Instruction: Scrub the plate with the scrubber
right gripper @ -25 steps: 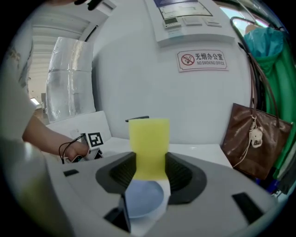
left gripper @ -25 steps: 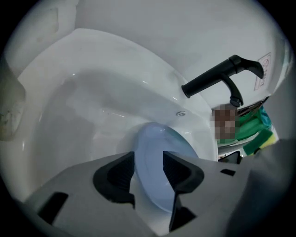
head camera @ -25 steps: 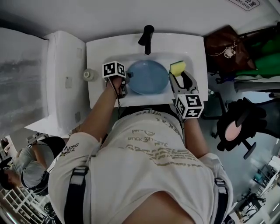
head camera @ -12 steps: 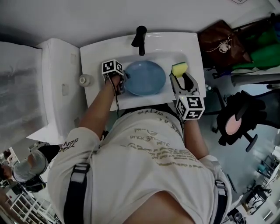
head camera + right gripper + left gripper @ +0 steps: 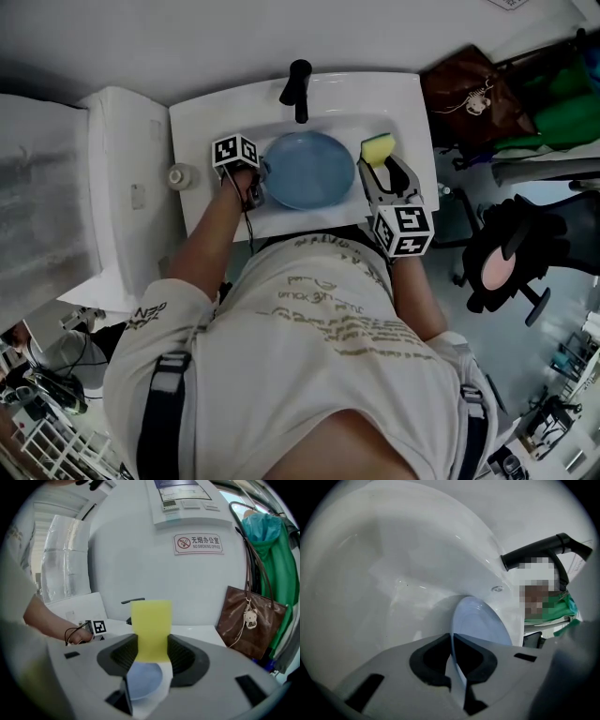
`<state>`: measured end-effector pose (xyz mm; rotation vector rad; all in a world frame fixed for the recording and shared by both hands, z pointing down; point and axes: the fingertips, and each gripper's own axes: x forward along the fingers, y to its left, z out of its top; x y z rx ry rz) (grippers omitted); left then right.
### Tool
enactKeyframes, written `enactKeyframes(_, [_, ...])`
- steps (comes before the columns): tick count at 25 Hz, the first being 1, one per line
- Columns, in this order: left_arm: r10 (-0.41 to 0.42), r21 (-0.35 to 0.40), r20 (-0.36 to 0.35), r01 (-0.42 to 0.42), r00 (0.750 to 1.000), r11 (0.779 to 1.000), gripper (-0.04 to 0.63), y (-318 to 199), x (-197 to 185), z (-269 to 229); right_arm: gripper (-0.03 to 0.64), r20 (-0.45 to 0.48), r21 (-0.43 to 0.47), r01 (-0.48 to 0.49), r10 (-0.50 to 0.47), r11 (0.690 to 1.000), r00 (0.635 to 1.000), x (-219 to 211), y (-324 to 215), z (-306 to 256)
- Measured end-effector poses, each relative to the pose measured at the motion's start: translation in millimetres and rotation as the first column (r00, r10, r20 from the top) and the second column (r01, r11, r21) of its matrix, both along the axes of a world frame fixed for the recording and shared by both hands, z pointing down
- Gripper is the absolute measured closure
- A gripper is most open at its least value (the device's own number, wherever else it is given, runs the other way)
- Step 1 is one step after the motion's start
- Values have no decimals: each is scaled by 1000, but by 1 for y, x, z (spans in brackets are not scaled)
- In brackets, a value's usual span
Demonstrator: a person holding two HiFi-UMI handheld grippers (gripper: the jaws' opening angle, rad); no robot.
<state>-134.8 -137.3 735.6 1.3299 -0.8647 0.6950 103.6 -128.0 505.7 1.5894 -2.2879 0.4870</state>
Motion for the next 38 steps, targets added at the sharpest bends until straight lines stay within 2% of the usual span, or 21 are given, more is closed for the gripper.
enactKeyframes(4, [33, 61, -13, -32, 999, 998, 561, 0, 5, -15, 416, -1, -4, 17, -17, 1000, 1000, -4, -2, 0])
enactKeyframes(8, [77, 182, 17, -78, 997, 980, 561, -9, 8, -36, 416, -8, -15, 40, -41, 999, 999, -10, -3, 2])
enactKeyframes(14, [139, 357, 88, -161, 986, 920, 563, -25, 16, -69, 415, -39, -107, 115, -119, 988, 992, -24, 0, 20])
enactKeyframes(17, [157, 416, 115, -191, 981, 889, 562, -27, 19, -83, 414, -112, -140, 165, -182, 976, 977, -32, 0, 29])
enactKeyframes(19, [163, 450, 130, -205, 978, 869, 563, -29, 21, -92, 413, -181, -179, 219, -251, 959, 951, -43, 0, 36])
enactKeyframes(22, [166, 485, 148, -218, 975, 847, 563, -31, 22, -101, 411, -257, -278, 332, -402, 902, 878, -67, 5, 50])
enactKeyframes(25, [171, 503, 155, -227, 973, 834, 563, -30, 24, -105, 412, -312, -388, 454, -577, 802, 755, -90, 18, 70])
enactKeyframes(28, [176, 514, 158, -233, 972, 826, 562, -31, 26, -109, 413, -311, -483, 537, -709, 691, 633, -109, 36, 91])
enactKeyframes(31, [181, 518, 149, -233, 972, 823, 561, -30, 29, -111, 411, -281, -550, 574, -781, 607, 558, -123, 48, 106])
enactKeyframes(35, [196, 517, 137, -239, 971, 822, 561, -25, 34, -113, 411, -287, -602, 586, -832, 543, 476, -135, 56, 119])
enactKeyframes(38, [213, 522, 135, -252, 968, 815, 561, -23, 37, -114, 411, -285, -618, 586, -844, 524, 454, -142, 56, 125])
